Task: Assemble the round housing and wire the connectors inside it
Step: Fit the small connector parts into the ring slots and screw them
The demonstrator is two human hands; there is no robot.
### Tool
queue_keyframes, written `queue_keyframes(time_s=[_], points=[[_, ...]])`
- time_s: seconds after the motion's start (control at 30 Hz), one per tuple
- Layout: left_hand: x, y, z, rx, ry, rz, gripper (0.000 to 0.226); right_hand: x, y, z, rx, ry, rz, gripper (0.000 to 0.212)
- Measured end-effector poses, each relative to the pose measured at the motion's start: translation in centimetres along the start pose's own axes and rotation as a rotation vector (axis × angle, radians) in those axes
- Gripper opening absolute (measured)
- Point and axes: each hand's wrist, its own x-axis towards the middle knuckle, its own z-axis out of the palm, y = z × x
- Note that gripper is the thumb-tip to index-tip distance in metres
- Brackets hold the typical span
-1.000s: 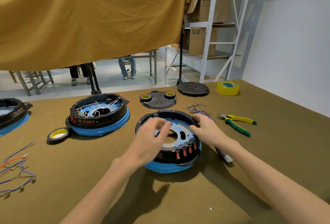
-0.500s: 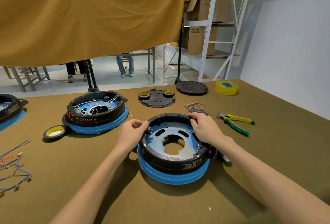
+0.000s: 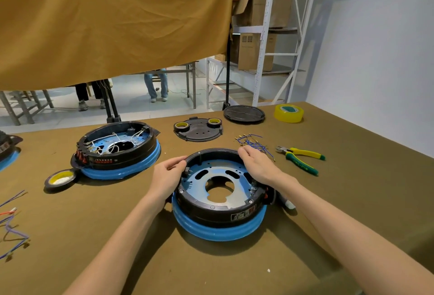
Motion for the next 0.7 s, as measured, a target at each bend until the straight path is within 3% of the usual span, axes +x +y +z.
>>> queue_keyframes(time_s=[0.17, 0.3, 0.4, 0.47, 0.57, 0.63, 0.7], points=[[-0.4, -0.7, -0.1, 0.095, 0.016, 0.066, 0.021, -0.9, 1.8, -0.5, 0.063, 0.073, 0.094, 0.055], [-0.9, -0.6, 0.4, 0.125, 0.054, 0.102, 0.023, -0.9, 1.7, 0.2, -0.018, 0.147, 0.075, 0.05], [-1.4, 0.2, 0.1, 0.517, 0.19, 0.157, 0.031, -0.6, 0.8, 0.4, 0.038, 0.287, 0.044, 0.042], [-2.5, 1.4, 0.4, 0.713, 0.284, 0.338, 0.036, -0.8, 1.0, 0.3, 0.259, 0.39, 0.113, 0.039], [-4.8, 3.4, 3.4, 0.695, 0.023, 0.507, 0.037, -1.4, 1.7, 0.0, 0.676, 0.39, 0.256, 0.038], [-6.2, 3.8, 6.9, 0.768, -0.239, 0.459, 0.054, -2.2, 2.2, -0.1, 0.675, 0.328, 0.221, 0.034], [-6.9, 3.9, 10.1, 0.875, -0.348, 0.417, 0.07, -3.0, 2.7, -0.5, 0.586, 0.25, 0.16, 0.04]])
